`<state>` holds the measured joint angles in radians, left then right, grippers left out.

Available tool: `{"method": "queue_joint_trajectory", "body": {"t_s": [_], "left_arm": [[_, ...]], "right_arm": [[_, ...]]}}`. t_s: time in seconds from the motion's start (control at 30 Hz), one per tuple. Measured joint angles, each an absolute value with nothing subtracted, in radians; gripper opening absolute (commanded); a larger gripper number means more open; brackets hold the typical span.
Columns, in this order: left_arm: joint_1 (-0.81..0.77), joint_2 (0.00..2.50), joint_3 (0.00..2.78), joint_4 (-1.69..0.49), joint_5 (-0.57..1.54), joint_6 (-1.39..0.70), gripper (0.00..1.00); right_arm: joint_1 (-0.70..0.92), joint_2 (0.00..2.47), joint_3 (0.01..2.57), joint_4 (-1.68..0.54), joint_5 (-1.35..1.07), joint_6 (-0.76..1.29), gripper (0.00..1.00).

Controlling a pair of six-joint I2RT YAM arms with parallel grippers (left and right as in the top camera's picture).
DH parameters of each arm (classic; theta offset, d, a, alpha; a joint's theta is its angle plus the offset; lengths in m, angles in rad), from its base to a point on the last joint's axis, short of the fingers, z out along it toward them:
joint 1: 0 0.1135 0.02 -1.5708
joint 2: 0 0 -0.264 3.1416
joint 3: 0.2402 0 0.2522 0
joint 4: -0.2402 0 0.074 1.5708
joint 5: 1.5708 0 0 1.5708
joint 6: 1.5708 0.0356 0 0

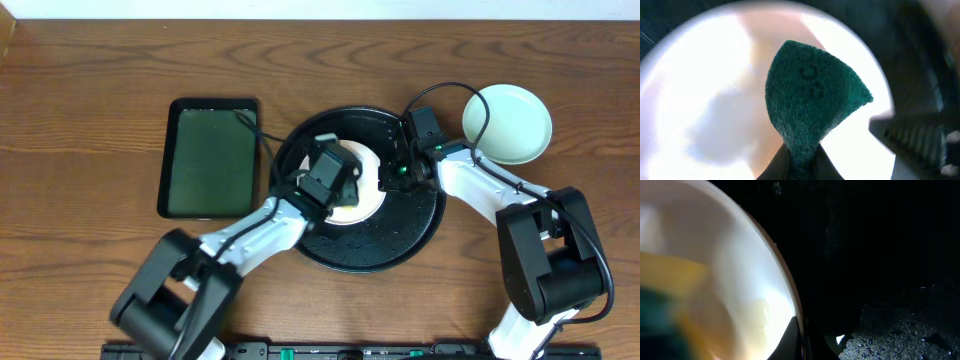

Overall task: Clean dirty plates on tray and stack at the side
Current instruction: 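Scrub the pink plate with the sponge while the right gripper holds it, then return the left gripper with sponge to the sponge tray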

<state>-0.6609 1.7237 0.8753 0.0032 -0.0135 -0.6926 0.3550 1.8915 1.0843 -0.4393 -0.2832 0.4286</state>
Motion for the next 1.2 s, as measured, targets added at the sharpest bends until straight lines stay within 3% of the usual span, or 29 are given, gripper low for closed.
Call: {"method": "queue_joint_trajectory", "body": {"t_s": [0.17, 0.73, 1.2], "left_arm": [[-0.665, 1.760, 0.875, 0.000, -0.020, -0.679, 0.08], [-0.573, 1.615, 0.875, -0.160, -0.451, -0.593, 0.08], [-0.340, 1.240, 0.875, -0.239, -0.390, -0.586, 0.08]], "right_arm": [[0.355, 1.892, 1.085, -0.439, -0.283, 0.429, 0.01], [0.355, 1.892, 1.085, -0.444, -0.282, 0.429, 0.01], [0.355, 1.886, 1.105, -0.487, -0.273, 0.414, 0.01]]}}
